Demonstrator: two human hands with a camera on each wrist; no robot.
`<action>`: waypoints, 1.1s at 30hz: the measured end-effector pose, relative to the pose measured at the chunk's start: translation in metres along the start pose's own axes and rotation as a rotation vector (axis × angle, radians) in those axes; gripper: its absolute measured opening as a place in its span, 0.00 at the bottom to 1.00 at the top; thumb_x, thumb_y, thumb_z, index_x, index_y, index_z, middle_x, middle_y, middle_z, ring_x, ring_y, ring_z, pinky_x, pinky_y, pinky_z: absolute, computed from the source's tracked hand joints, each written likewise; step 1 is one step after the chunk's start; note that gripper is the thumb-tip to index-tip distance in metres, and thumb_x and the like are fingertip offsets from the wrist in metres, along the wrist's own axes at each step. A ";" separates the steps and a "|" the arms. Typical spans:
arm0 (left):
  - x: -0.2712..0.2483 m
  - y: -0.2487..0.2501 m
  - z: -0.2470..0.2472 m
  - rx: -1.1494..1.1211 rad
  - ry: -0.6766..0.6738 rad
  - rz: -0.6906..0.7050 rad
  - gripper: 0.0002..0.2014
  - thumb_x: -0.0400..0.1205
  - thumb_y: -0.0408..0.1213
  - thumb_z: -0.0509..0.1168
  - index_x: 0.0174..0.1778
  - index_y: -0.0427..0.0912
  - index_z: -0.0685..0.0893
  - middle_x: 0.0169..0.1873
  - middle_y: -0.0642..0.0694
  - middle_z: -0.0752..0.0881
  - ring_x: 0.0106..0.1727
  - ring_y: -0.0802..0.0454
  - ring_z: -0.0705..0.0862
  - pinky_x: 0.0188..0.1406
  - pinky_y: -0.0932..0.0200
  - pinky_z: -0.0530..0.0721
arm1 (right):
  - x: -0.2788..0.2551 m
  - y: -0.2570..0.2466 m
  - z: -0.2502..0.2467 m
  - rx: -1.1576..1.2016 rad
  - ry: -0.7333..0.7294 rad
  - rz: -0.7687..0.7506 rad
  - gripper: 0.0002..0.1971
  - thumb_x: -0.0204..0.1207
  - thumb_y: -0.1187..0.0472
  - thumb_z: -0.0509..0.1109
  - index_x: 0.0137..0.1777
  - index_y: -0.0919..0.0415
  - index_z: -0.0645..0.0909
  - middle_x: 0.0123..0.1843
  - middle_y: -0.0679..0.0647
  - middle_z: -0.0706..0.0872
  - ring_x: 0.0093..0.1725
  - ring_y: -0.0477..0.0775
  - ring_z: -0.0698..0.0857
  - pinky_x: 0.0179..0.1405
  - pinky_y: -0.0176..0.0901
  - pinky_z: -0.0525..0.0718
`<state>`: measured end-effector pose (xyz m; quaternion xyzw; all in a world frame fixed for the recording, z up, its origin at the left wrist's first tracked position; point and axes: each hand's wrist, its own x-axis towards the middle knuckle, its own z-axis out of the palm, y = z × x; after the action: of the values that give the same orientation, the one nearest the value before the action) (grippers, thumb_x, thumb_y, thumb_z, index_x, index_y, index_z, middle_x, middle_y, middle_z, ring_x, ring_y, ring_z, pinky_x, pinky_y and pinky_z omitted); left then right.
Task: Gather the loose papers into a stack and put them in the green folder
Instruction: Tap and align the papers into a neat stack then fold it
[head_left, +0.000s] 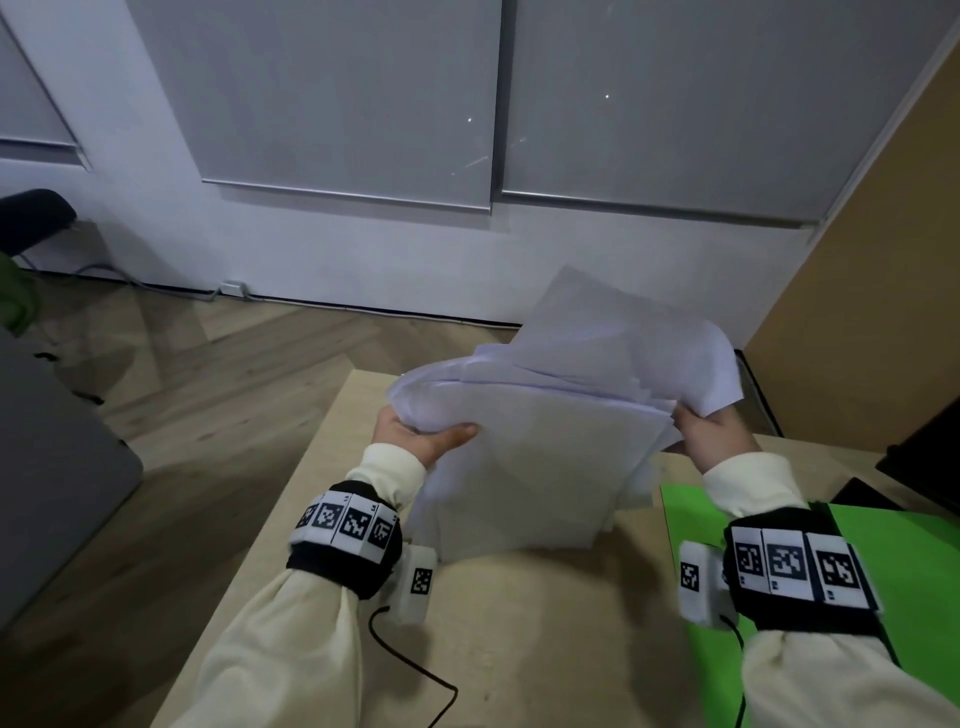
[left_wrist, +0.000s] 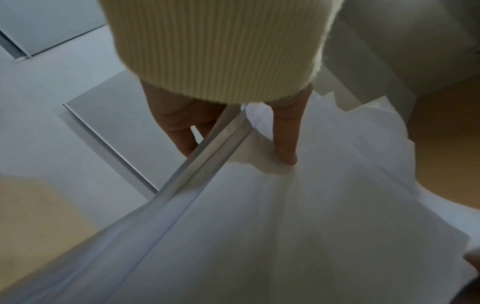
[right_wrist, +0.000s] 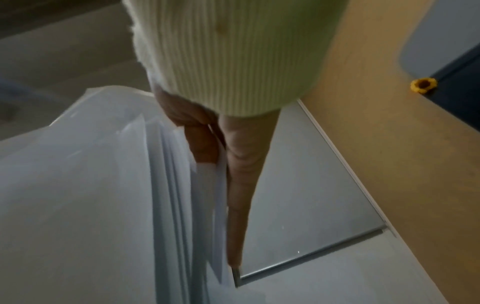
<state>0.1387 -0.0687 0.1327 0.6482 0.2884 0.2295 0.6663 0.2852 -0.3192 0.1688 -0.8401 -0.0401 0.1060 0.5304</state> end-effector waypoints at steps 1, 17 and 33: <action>0.001 0.001 0.002 0.015 -0.003 -0.001 0.24 0.55 0.29 0.84 0.43 0.46 0.83 0.43 0.45 0.87 0.46 0.48 0.86 0.39 0.68 0.88 | -0.006 -0.006 0.000 -0.107 -0.013 -0.040 0.13 0.75 0.66 0.60 0.57 0.62 0.81 0.53 0.64 0.86 0.47 0.66 0.85 0.57 0.56 0.82; 0.007 -0.007 -0.002 0.028 -0.095 -0.034 0.21 0.64 0.21 0.78 0.45 0.45 0.81 0.37 0.54 0.83 0.35 0.64 0.84 0.27 0.81 0.81 | -0.015 0.042 0.035 0.127 -0.194 -0.049 0.28 0.62 0.75 0.79 0.61 0.59 0.76 0.59 0.62 0.84 0.61 0.56 0.83 0.62 0.45 0.77; -0.010 0.007 0.007 0.094 -0.066 0.016 0.17 0.71 0.25 0.75 0.50 0.42 0.78 0.36 0.55 0.81 0.41 0.58 0.81 0.33 0.77 0.79 | -0.032 0.037 0.058 0.277 -0.030 -0.106 0.18 0.70 0.75 0.73 0.60 0.69 0.81 0.61 0.61 0.84 0.51 0.43 0.86 0.61 0.38 0.81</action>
<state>0.1372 -0.0802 0.1408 0.6884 0.2713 0.1996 0.6423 0.2391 -0.2895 0.1157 -0.7540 -0.0772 0.0948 0.6454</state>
